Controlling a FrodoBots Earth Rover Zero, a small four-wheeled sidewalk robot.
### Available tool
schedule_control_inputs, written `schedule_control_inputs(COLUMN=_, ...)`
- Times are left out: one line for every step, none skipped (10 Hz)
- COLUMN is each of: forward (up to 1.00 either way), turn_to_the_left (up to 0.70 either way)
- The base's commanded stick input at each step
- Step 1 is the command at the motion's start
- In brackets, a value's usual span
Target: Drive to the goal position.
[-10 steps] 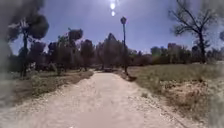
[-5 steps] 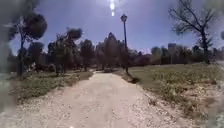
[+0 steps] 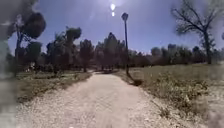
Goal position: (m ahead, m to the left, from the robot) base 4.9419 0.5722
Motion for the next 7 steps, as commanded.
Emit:
schedule_control_inputs(forward=0.85, turn_to_the_left=0.0)
schedule_control_inputs(forward=0.85, turn_to_the_left=0.0)
schedule_control_inputs(forward=0.85, turn_to_the_left=0.0)
schedule_control_inputs(forward=0.85, turn_to_the_left=0.0)
schedule_control_inputs(forward=0.85, turn_to_the_left=0.0)
schedule_control_inputs(forward=0.85, turn_to_the_left=0.17)
schedule_control_inputs(forward=0.85, turn_to_the_left=0.34)
